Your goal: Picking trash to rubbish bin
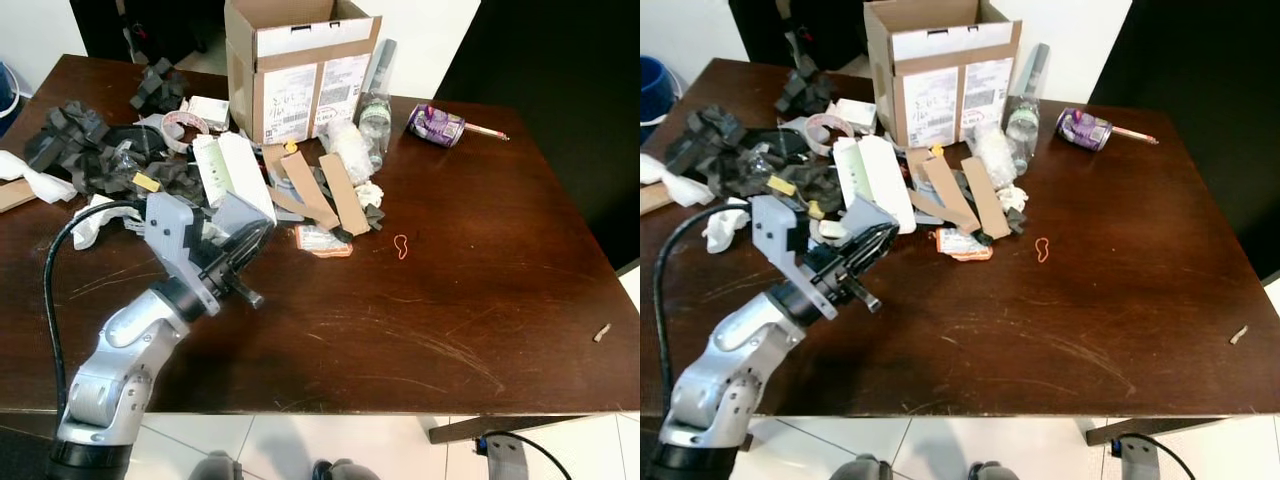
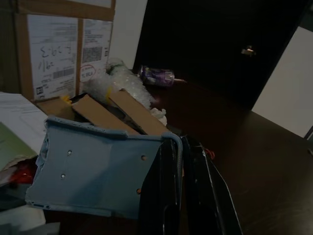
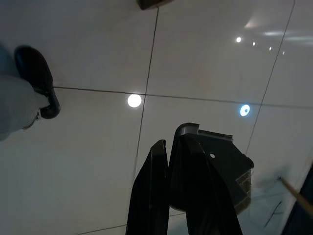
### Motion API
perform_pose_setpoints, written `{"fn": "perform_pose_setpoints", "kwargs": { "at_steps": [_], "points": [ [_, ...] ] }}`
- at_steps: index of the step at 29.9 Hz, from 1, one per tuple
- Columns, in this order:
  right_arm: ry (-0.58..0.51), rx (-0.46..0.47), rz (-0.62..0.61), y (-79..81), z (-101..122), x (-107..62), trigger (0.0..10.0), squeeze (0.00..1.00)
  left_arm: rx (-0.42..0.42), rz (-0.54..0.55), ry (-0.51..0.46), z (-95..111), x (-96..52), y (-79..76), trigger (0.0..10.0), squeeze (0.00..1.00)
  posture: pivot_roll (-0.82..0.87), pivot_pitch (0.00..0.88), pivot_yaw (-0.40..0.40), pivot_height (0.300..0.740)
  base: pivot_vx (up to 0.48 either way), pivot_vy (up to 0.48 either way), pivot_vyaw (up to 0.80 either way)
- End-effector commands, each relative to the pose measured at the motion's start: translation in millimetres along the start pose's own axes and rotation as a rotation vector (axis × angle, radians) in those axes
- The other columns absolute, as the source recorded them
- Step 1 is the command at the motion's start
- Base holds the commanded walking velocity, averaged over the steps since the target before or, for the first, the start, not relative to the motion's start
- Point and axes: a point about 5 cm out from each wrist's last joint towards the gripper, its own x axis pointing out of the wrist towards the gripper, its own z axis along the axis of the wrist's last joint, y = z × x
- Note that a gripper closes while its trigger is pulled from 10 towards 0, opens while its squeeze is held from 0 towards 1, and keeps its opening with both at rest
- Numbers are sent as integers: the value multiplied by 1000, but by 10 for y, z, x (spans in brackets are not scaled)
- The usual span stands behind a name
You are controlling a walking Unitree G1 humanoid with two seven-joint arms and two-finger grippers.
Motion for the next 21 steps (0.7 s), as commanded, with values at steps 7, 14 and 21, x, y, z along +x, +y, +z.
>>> {"fn": "perform_pose_setpoints", "kwargs": {
  "at_steps": [7,14,21],
  "points": [
    [31,-68,52,136,-83,-12,10000,0,-27,-36,19,-80,49,-153,10000,0,210,150,-80,740,-45,0,0],
    [43,-75,61,170,-125,-19,10000,0,-41,-39,49,-187,60,-173,10000,0,205,137,-78,740,-341,0,0],
    [53,-82,68,184,-176,-26,10000,0,-49,-46,80,-291,86,-176,10000,0,203,116,-70,740,-376,0,0]
  ]
}}
